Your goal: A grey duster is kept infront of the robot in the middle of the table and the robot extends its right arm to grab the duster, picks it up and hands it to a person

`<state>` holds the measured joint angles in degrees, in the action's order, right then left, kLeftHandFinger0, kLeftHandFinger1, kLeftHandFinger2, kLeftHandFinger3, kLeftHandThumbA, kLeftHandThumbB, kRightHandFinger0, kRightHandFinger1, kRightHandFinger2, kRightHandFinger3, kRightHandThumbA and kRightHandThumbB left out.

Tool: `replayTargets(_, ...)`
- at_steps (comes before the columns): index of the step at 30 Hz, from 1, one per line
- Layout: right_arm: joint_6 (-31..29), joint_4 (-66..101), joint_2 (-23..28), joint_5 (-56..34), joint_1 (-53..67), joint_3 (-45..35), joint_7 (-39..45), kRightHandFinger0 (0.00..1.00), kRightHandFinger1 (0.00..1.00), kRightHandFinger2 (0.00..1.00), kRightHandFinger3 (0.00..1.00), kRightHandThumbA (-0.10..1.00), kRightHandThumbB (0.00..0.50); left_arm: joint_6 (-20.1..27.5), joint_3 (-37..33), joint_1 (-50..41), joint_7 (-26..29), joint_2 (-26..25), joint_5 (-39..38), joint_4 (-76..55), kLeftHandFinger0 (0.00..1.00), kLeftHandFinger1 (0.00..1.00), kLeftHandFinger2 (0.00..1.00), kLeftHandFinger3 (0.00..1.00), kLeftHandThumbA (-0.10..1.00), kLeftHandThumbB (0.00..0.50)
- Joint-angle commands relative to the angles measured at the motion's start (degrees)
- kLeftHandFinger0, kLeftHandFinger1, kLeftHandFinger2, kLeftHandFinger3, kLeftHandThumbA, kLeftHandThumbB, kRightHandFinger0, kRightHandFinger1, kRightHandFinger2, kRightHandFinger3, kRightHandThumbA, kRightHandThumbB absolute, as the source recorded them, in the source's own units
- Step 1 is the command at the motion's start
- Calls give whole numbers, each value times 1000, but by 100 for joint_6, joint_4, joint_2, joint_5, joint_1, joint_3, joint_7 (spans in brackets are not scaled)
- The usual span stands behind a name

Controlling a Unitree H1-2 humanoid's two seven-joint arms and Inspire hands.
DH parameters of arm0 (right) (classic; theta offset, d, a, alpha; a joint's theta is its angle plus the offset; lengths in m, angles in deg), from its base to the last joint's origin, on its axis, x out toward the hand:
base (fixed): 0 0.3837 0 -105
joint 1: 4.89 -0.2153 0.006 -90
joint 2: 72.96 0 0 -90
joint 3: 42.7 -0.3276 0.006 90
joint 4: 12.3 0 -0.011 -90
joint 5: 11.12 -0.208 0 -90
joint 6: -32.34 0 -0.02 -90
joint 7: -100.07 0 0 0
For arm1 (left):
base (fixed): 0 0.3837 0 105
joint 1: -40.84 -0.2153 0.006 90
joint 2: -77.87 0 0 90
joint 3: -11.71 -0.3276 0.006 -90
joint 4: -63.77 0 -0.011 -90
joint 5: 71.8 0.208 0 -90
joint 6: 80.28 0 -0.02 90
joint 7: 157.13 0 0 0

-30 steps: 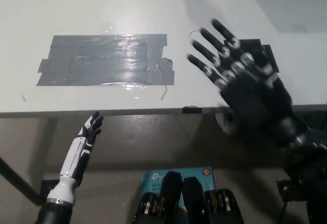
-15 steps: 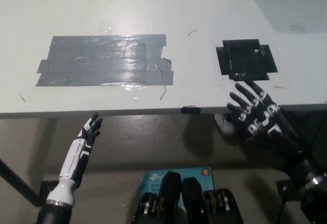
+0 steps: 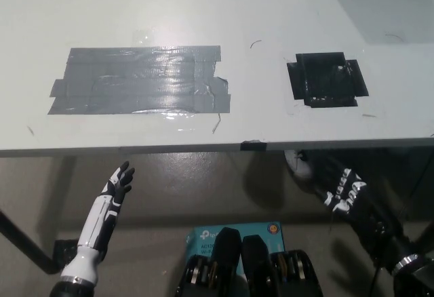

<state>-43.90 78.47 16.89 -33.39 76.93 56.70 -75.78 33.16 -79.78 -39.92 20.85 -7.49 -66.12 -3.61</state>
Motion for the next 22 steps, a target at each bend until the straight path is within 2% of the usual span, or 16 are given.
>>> replayTargets(1, -1630, -317, 399, 2615, -150, 474, -580, 1000, 1000, 1000, 1000, 936, 398, 134, 40, -52, 31, -16, -14, -332, 1000, 1000, 1000, 1000, 1000, 301)
replayTargets(7, -1634, -345, 410, 2714, -189, 491, -570, 1000, 1000, 1000, 1000, 941, 404, 146, 48, -27, 14, -23, -47, -307, 1000, 1000, 1000, 1000, 1000, 309)
replayTargets(22, -1670, -345, 352, 3051, -241, 447, -512, 1000, 1000, 1000, 1000, 943, 378, 93, 60, 39, -7, -42, -69, -332, 997, 1000, 1000, 1000, 1000, 300)
